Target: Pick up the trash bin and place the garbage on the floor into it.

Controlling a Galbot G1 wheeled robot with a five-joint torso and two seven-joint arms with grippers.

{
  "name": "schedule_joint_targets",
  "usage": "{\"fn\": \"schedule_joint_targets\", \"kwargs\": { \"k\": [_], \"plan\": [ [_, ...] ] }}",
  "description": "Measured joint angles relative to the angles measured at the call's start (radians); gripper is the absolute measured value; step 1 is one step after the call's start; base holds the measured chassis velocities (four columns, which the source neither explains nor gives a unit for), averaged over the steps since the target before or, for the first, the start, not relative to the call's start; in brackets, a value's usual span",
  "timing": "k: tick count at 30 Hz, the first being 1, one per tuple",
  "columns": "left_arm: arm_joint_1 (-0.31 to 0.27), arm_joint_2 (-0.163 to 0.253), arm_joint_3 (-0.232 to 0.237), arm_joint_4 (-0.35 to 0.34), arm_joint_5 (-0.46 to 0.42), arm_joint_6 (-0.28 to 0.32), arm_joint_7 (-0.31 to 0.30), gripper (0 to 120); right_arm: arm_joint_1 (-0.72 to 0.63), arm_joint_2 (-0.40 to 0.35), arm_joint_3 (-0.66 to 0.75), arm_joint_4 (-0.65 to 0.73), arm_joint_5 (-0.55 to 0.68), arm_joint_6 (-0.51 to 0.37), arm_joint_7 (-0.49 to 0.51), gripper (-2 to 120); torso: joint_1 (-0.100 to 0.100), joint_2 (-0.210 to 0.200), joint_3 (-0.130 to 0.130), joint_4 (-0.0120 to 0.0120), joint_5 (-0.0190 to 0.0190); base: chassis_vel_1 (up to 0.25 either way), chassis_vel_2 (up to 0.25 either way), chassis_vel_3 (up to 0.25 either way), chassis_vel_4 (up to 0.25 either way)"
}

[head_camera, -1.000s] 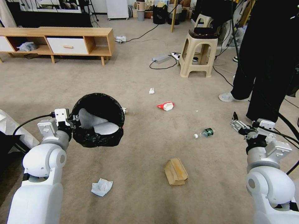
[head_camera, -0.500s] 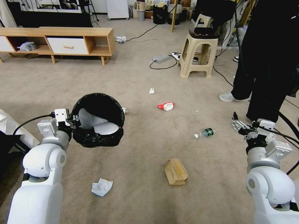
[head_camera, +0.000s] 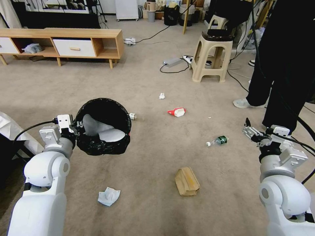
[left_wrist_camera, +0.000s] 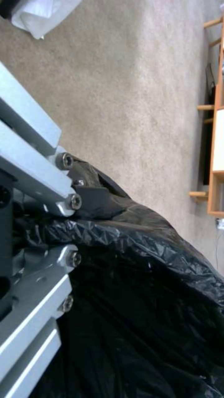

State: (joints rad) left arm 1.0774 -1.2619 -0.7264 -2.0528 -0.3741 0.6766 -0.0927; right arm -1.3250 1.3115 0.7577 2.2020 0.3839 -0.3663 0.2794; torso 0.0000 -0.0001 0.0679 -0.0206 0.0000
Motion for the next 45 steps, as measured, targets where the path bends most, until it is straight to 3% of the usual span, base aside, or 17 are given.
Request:
{"fn": "schedule_joint_targets", "kwargs": {
  "k": [45],
  "plan": [
    [0.003, -0.001, 0.000, -0.005, 0.000, 0.000, -0.002, 0, -0.004, 0.000, 0.001, 0.003, -0.002, 0.006, -0.002, 100, 0.000, 0.000, 0.000, 0.0000, 0.0000, 0.000, 0.000, 0.000, 0.000]
  ]
}}
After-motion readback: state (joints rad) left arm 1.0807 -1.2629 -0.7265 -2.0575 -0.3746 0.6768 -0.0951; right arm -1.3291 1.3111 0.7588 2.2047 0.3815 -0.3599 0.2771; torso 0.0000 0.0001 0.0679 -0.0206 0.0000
